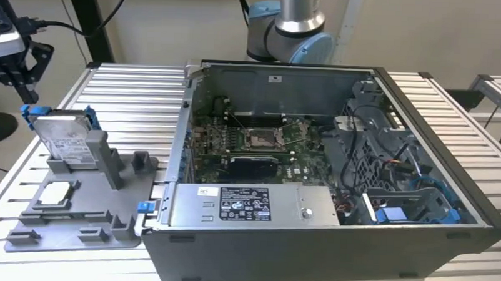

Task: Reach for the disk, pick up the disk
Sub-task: 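Pick up the disk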

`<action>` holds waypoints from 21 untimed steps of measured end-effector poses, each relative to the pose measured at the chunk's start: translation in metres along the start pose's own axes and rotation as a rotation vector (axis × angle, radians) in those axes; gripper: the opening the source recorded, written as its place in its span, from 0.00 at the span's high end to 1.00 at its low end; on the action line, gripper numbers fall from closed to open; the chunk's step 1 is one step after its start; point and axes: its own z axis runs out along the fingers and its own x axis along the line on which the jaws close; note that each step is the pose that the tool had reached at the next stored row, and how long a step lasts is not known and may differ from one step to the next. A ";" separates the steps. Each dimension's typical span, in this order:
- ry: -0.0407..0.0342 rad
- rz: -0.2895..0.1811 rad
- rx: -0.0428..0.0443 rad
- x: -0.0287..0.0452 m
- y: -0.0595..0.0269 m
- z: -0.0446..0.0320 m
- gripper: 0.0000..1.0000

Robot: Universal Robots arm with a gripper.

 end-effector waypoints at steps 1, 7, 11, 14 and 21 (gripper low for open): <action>0.0008 -0.019 0.0003 0.0000 0.0000 0.0000 1.00; 0.0049 -0.127 0.0017 0.0000 0.0000 0.0000 1.00; 0.0075 -0.199 0.0027 0.0000 0.0000 0.0000 1.00; 0.0089 -0.254 0.0041 0.0000 0.0000 0.0000 1.00; 0.0076 -0.382 0.0081 -0.0001 0.0000 0.0001 1.00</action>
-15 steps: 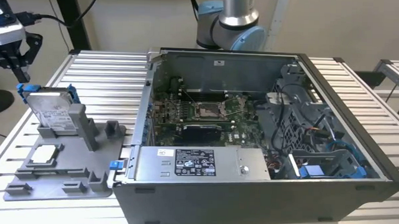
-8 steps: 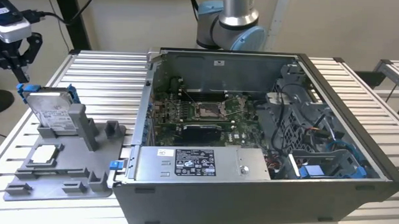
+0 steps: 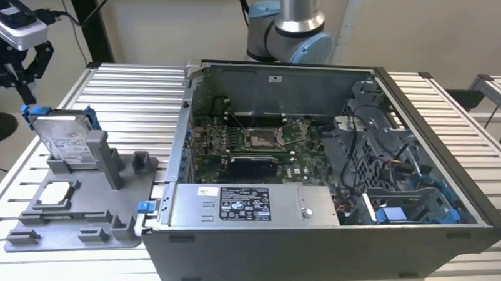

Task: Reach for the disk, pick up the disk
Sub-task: 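Pick up the disk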

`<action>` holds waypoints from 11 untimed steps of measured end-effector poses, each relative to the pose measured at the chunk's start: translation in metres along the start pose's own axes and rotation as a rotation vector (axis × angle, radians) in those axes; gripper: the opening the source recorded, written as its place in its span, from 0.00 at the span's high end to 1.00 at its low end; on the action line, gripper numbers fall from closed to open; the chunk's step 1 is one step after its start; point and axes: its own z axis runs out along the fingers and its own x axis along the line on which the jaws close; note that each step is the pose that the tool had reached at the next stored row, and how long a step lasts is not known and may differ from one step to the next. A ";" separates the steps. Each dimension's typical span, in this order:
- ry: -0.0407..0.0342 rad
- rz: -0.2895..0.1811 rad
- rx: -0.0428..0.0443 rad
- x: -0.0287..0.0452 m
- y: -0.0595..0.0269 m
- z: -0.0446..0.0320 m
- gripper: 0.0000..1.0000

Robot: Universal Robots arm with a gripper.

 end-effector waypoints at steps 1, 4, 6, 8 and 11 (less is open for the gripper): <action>-0.0001 -0.017 0.0007 0.0000 0.0000 -0.0001 1.00; -0.0010 -0.072 0.0030 0.0000 0.0000 -0.0001 1.00; -0.0019 -0.108 0.0047 0.0000 0.0000 -0.0001 1.00; -0.0026 -0.144 0.0062 0.0000 0.0000 0.0000 1.00; -0.0035 -0.199 0.0085 0.0000 0.0000 0.0000 1.00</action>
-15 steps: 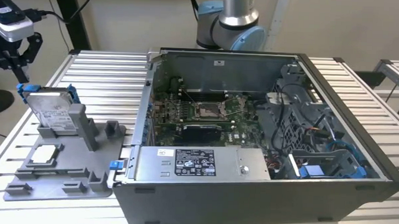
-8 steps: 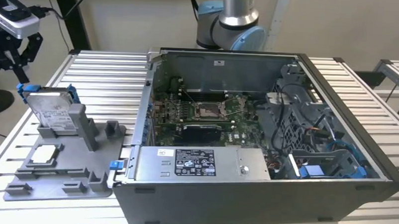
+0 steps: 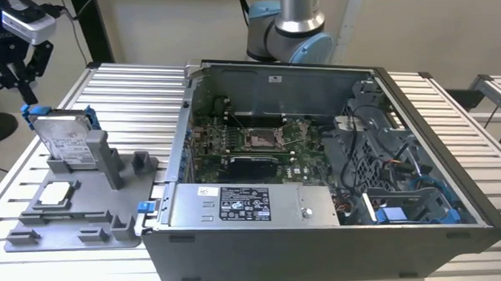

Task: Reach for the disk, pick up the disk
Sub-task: 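Pick up the disk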

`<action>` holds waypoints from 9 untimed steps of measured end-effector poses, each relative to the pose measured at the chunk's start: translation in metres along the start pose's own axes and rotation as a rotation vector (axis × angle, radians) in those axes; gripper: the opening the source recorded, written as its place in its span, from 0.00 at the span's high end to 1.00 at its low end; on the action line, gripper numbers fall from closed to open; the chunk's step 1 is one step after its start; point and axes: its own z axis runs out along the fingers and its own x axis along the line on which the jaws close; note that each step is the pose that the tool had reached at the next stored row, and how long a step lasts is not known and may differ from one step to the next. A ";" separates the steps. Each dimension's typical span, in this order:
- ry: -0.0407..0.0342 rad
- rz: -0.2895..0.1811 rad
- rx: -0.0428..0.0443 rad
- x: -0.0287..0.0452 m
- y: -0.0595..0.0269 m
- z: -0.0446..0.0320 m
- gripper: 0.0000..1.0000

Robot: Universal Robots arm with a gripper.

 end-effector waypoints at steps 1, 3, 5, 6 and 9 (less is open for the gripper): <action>-0.0005 -0.019 0.0009 0.0000 0.0000 0.0000 1.00; -0.0006 -0.055 0.0019 0.0000 0.0000 0.0001 1.00; -0.0004 -0.092 0.0025 0.0000 0.0000 0.0001 1.00; 0.0001 -0.110 0.0025 0.0000 0.0000 0.0000 1.00; 0.0012 -0.165 0.0023 0.0000 0.0000 0.0002 1.00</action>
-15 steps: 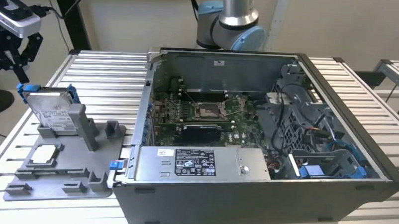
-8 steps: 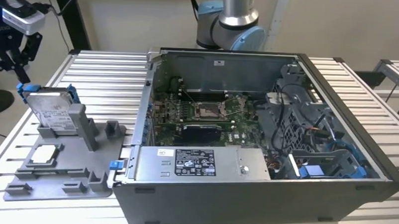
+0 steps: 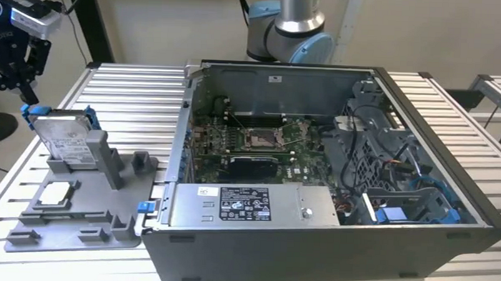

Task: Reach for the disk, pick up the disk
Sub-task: 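Pick up the disk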

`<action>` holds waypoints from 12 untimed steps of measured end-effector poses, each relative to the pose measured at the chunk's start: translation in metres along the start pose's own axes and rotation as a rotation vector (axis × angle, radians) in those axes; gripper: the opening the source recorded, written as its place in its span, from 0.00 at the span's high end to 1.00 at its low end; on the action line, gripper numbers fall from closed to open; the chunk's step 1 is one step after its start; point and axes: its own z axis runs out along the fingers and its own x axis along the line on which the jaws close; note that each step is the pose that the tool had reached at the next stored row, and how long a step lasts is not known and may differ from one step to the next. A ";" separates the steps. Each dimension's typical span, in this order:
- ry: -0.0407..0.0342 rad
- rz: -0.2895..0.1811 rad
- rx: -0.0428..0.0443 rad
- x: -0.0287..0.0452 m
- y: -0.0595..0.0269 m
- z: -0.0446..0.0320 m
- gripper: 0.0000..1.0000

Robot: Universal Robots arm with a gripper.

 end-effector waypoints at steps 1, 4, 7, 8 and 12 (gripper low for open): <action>0.0002 -0.018 0.0002 0.0000 0.0000 0.0000 1.00; 0.0003 -0.072 0.0016 -0.0001 0.0000 -0.0001 1.00; -0.0003 -0.128 0.0045 -0.0001 0.0000 -0.0002 1.00; -0.0006 -0.145 0.0052 -0.0001 -0.0001 -0.0001 1.00; -0.0002 -0.218 0.0064 0.0000 0.0000 0.0000 1.00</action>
